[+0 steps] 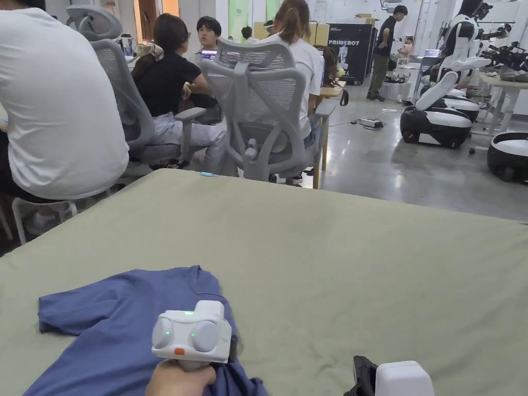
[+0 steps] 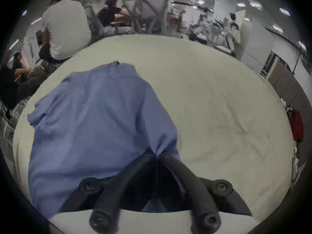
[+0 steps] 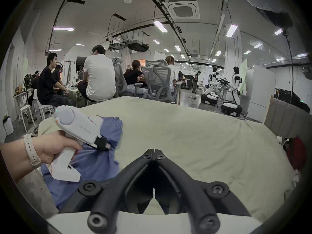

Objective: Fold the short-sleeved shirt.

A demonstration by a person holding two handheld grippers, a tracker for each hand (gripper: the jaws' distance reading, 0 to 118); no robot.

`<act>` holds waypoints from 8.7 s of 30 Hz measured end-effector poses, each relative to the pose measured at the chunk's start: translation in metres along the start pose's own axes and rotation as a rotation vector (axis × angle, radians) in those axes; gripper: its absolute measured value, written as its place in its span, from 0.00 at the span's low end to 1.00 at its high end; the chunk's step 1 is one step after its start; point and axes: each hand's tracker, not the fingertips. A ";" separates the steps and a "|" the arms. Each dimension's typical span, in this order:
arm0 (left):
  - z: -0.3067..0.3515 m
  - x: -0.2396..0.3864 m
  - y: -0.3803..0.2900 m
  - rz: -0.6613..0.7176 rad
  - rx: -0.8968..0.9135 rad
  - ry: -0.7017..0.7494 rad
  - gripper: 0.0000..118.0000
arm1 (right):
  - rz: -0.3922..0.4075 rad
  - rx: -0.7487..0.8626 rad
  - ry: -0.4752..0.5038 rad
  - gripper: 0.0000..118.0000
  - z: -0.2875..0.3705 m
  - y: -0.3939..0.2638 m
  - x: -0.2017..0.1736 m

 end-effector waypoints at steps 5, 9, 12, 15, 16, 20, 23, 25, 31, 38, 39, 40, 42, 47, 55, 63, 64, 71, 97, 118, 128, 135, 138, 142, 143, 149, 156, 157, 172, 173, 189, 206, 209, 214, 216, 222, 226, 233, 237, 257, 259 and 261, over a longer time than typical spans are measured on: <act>0.045 0.056 0.007 -0.105 0.117 -0.054 0.01 | -0.036 0.015 -0.075 0.00 0.027 0.002 0.048; 0.083 0.144 0.025 -0.160 0.202 -0.227 0.01 | -0.073 0.036 -0.188 0.00 0.061 0.004 0.102; 0.113 0.231 0.037 -0.202 0.248 -0.385 0.01 | -0.101 0.049 -0.269 0.00 0.094 0.005 0.144; 0.141 0.322 0.038 -0.290 0.277 -0.523 0.01 | -0.117 0.066 -0.354 0.00 0.127 0.001 0.184; 0.148 0.352 0.035 -0.326 0.276 -0.564 0.01 | -0.122 0.066 -0.381 0.00 0.137 0.000 0.197; 0.147 0.451 0.015 -0.421 0.219 -0.646 0.01 | -0.142 0.056 -0.474 0.00 0.170 -0.012 0.244; 0.116 0.505 -0.015 -0.494 0.120 -0.620 0.01 | -0.155 0.031 -0.524 0.00 0.187 -0.023 0.273; 0.088 0.529 -0.038 -0.538 0.048 -0.580 0.01 | -0.157 0.018 -0.545 0.00 0.194 -0.031 0.288; 0.036 0.548 -0.072 -0.567 -0.026 -0.509 0.04 | -0.178 -0.008 -0.565 0.00 0.203 -0.044 0.310; 0.097 0.462 -0.054 -0.407 0.186 -0.644 0.98 | -0.184 -0.021 -0.510 0.00 0.194 -0.044 0.295; 0.116 0.434 -0.052 -0.374 0.238 -0.662 0.98 | -0.185 -0.020 -0.492 0.00 0.190 -0.044 0.289; 0.132 0.411 -0.052 -0.352 0.286 -0.661 0.96 | -0.186 -0.019 -0.482 0.00 0.187 -0.044 0.284; 0.171 0.353 -0.062 -0.312 0.419 -0.603 0.97 | -0.177 -0.018 -0.451 0.00 0.176 -0.043 0.269; 0.224 0.241 -0.103 -0.270 0.556 -0.336 0.82 | -0.170 0.017 -0.403 0.00 0.158 -0.044 0.232; 0.229 0.160 -0.146 -0.270 0.469 -0.162 0.00 | -0.146 0.009 -0.340 0.00 0.143 -0.041 0.191; 0.137 0.120 -0.031 -0.120 0.029 -0.224 0.00 | -0.119 0.002 -0.320 0.00 0.145 -0.037 0.185; 0.118 0.118 -0.016 -0.124 -0.033 -0.217 0.00 | -0.118 0.001 -0.319 0.00 0.147 -0.036 0.186; 0.034 0.132 0.014 -0.166 -0.250 -0.153 0.03 | -0.123 -0.005 -0.338 0.00 0.146 -0.035 0.198; 0.079 0.145 -0.013 -0.179 0.001 -0.198 0.00 | -0.217 -0.321 -0.400 0.00 0.067 -0.096 0.355; 0.079 0.151 -0.005 -0.236 0.013 -0.162 0.00 | -0.313 -0.466 -0.204 0.01 -0.025 -0.096 0.419; 0.150 0.161 0.063 -0.436 0.355 0.059 0.00 | -0.052 -0.184 -0.331 0.01 0.060 0.057 0.383; 0.211 0.154 0.142 -0.422 0.530 0.170 0.00 | 0.022 0.004 -0.502 0.01 0.094 0.158 0.385; 0.229 0.151 0.176 -0.407 0.574 0.203 0.00 | 0.058 0.043 -0.584 0.01 0.100 0.194 0.396; 0.244 0.148 0.221 -0.361 0.625 0.230 0.00 | 0.052 0.044 -0.649 0.01 0.097 0.234 0.417; 0.247 0.149 0.230 -0.373 0.650 0.256 0.00 | 0.077 0.052 -0.673 0.01 0.095 0.241 0.419; 0.259 0.158 0.278 -0.314 0.712 0.230 0.00 | 0.070 0.114 -0.724 0.01 0.084 0.277 0.438; 0.213 0.172 0.292 -0.316 0.690 0.244 0.00 | 0.046 0.082 -0.736 0.01 0.045 0.263 0.449; 0.200 0.175 0.288 -0.316 0.666 0.239 0.00 | 0.040 0.069 -0.733 0.01 0.035 0.253 0.452; 0.105 0.176 0.207 -0.313 0.424 0.207 0.00 | -0.062 -0.119 -0.693 0.01 -0.011 0.130 0.460; 0.109 0.174 0.201 -0.314 0.419 0.202 0.00 | -0.056 -0.125 -0.693 0.01 -0.005 0.126 0.457; 0.103 0.074 -0.082 -0.160 0.097 0.026 0.00 | -0.208 -0.442 -0.520 0.01 0.117 -0.110 0.375; 0.212 0.201 -0.107 -0.331 0.546 -0.108 0.34 | -0.135 0.020 -0.282 0.40 0.140 -0.014 0.199; 0.212 0.213 -0.117 -0.380 0.592 -0.069 0.00 | -0.078 0.052 -0.292 0.00 0.133 -0.011 0.178; 0.211 0.204 -0.114 -0.357 0.510 -0.129 0.00 | -0.072 0.004 -0.236 0.00 0.124 -0.008 0.173; 0.207 0.196 -0.110 -0.334 0.470 -0.132 0.00 | -0.072 -0.012 -0.227 0.00 0.124 -0.011 0.172; 0.192 0.165 -0.102 -0.279 0.370 -0.119 0.00 | -0.059 -0.024 -0.200 0.00 0.116 -0.012 0.166; 0.179 0.150 -0.093 -0.237 0.280 -0.147 0.00 | -0.063 -0.041 -0.175 0.00 0.104 -0.015 0.163; 0.132 0.085 -0.031 -0.030 0.101 -0.118 0.61 | -0.054 -0.076 -0.162 0.00 0.081 -0.024 0.167; 0.108 0.055 -0.020 -0.055 0.000 -0.059 0.75 | -0.053 -0.108 -0.161 0.00 0.071 -0.031 0.174; 0.122 0.070 -0.058 -0.134 0.026 -0.134 0.00 | -0.031 -0.338 -0.272 0.00 -0.062 -0.014 0.339; 0.117 0.071 -0.055 -0.135 0.030 -0.132 0.00 | -0.015 -0.397 -0.265 0.00 -0.101 -0.016 0.366; 0.117 0.075 -0.056 -0.146 0.035 -0.118 0.00 | -0.052 -0.411 -0.182 0.09 -0.134 -0.020 0.383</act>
